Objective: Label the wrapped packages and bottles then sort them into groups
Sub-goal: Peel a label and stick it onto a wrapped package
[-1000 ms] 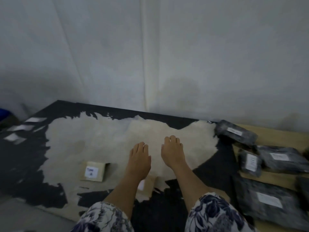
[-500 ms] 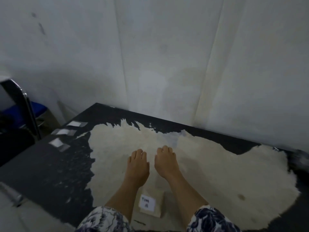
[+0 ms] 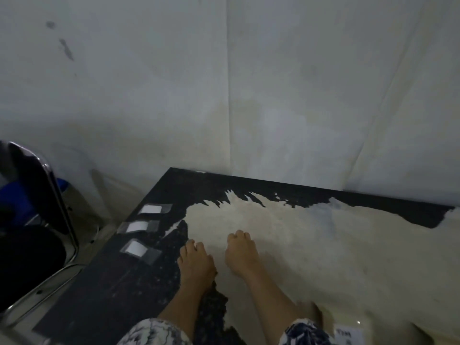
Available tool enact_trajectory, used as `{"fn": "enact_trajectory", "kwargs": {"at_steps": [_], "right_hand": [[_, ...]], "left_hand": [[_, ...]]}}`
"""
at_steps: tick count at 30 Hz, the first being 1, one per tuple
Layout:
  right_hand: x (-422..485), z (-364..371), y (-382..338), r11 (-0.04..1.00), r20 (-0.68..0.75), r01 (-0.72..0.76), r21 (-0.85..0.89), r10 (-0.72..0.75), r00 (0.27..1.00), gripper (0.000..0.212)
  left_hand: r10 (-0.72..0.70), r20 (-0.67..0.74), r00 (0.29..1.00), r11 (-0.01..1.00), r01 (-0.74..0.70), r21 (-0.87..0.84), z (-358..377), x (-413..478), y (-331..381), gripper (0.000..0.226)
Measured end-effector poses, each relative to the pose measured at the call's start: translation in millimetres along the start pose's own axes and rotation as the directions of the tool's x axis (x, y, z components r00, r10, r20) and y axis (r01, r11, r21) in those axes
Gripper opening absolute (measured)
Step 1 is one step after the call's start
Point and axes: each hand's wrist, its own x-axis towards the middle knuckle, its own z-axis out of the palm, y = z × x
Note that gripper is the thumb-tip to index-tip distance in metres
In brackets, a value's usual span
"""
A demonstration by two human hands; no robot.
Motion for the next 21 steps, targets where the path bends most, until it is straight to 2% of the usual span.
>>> {"fn": "enact_trajectory", "kwargs": {"at_steps": [3,5,7,9,10,11,13,15,16,19,20,21], "right_hand": [[8.0,16.2,-30.7,1.0,0.037,0.004,0.003,-0.005,0.999,0.028],[12.6,26.7,-45.4,1.0,0.035,0.004,0.02,-0.004,0.999,0.026],[18.3,35.5,-59.5,0.999,0.037,-0.005,0.038,0.004,0.999,0.024],[23.5,40.1,-69.3,0.999,0.043,-0.01,0.035,0.009,0.999,0.024],[26.0,42.0,-72.3,0.999,0.042,-0.014,0.037,0.013,0.999,0.025],[28.8,44.6,-76.5,0.999,0.042,-0.017,0.036,0.015,0.999,0.026],[33.6,49.5,-84.0,0.999,0.038,-0.021,0.042,0.02,0.999,0.027],[38.5,54.0,-90.8,0.998,0.041,-0.028,0.055,0.026,0.999,0.027],[41.1,56.6,-93.6,0.998,0.04,-0.032,0.056,0.03,0.999,0.027],[45.2,62.1,-96.1,0.998,0.04,-0.037,0.045,0.035,0.999,0.029],[46.8,64.0,-96.8,0.998,0.036,-0.041,0.05,0.039,0.999,0.028],[48.0,65.3,-97.7,0.997,0.03,-0.045,0.066,0.043,0.999,0.028]], "left_hand": [[-0.186,0.004,0.983,0.974,0.185,-0.134,-5.3,12.9,-30.6,0.043],[-0.366,0.002,0.931,0.885,0.348,-0.308,-6.6,21.7,-46.1,0.042],[-0.568,0.052,0.821,0.674,0.501,-0.543,-14.0,31.2,-55.8,0.039],[-0.716,0.183,0.673,0.357,0.579,-0.733,-25.7,39.8,-60.5,0.038],[-0.737,0.257,0.625,0.224,0.585,-0.779,-27.9,45.2,-64.7,0.037],[-0.727,0.307,0.614,0.156,0.583,-0.798,-28.8,50.0,-72.5,0.034],[-0.69,0.346,0.636,0.075,0.538,-0.84,-25.1,59.6,-90.1,0.024],[-0.636,0.311,0.707,0.129,0.494,-0.86,-20.3,67.0,-105.8,0.027],[-0.629,0.317,0.71,0.127,0.497,-0.859,-19.8,70.1,-109.1,0.03],[-0.711,0.39,0.585,-0.053,0.508,-0.86,-18.4,71.1,-107.7,0.038],[-0.75,0.399,0.528,-0.071,0.535,-0.842,-17.7,70.8,-105.8,0.04],[-0.777,0.372,0.508,-0.026,0.564,-0.825,-20.3,67.7,-102.1,0.039]]}}
